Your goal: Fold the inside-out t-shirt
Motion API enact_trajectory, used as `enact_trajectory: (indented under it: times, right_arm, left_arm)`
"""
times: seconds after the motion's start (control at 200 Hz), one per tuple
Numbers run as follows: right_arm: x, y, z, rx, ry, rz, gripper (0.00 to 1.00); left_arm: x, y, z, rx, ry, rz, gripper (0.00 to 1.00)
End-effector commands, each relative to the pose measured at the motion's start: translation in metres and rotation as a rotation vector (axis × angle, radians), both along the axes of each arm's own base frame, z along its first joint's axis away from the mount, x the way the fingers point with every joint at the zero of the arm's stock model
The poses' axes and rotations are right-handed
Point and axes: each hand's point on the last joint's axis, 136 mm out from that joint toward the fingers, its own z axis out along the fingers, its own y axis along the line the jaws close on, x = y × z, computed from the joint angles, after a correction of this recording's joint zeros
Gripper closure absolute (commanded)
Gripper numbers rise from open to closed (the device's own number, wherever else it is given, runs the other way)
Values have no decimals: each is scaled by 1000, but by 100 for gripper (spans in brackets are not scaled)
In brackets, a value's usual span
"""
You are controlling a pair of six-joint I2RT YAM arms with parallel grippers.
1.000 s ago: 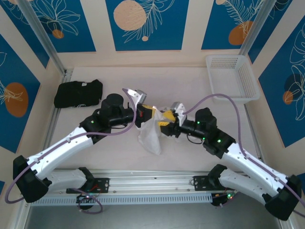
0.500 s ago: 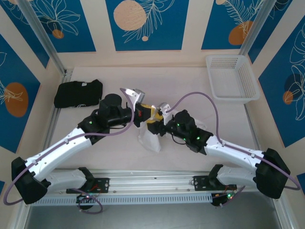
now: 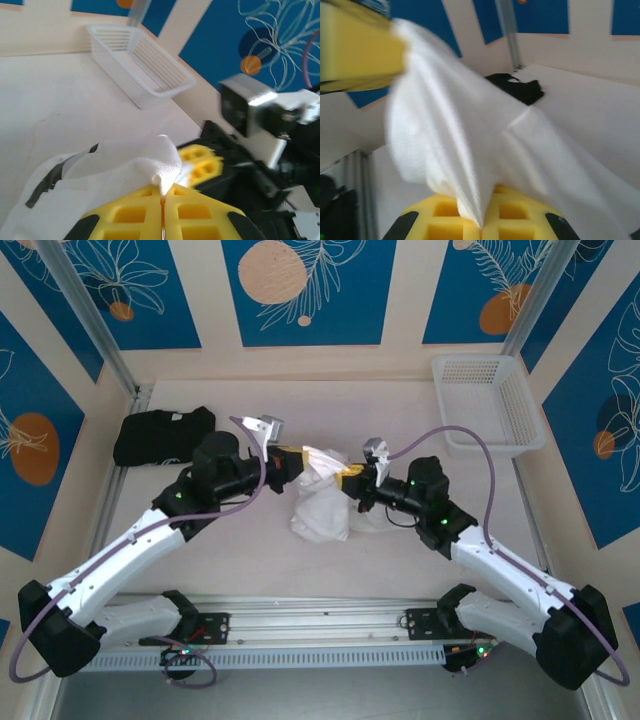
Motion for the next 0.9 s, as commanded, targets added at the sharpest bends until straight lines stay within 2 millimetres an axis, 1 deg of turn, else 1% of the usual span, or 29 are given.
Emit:
enact_trajectory:
  times: [0.0, 0.075, 0.17, 0.32, 0.41, 0.485, 0.555, 0.695, 0.8, 0.895]
  right_arm:
    - [-37, 5, -1, 32, 51, 221, 100]
    - [-42, 5, -1, 41, 72, 256, 100]
    - [-39, 5, -3, 45, 93, 259, 100]
    - [-27, 5, -5, 50, 130, 218, 100]
    - [-21, 2, -6, 52, 142, 197, 100]
    - [-20, 1, -6, 49, 139, 201, 100]
    - [-18, 0, -9, 40, 142, 194, 100]
    - [-17, -2, -9, 36, 138, 187, 100]
    - [-17, -3, -10, 37, 134, 185, 100]
    - [-17, -2, -11, 39, 135, 185, 100]
  left_arm:
    - [16, 9, -2, -18, 10, 51, 90]
    - [23, 9, -11, -2, 30, 52, 89]
    - [26, 6, -17, 3, 38, 37, 87]
    - [13, -2, -14, -31, 2, -48, 81]
    - [5, 4, -20, -19, -36, -58, 74]
    - [3, 11, -27, 7, -64, -38, 68]
    - [1, 12, -32, 28, -74, -48, 62]
    - [-10, -6, -39, 25, -23, -170, 43]
    - [-11, -21, -46, 8, 37, -237, 36]
    - [-12, -35, -48, -18, 75, -292, 35]
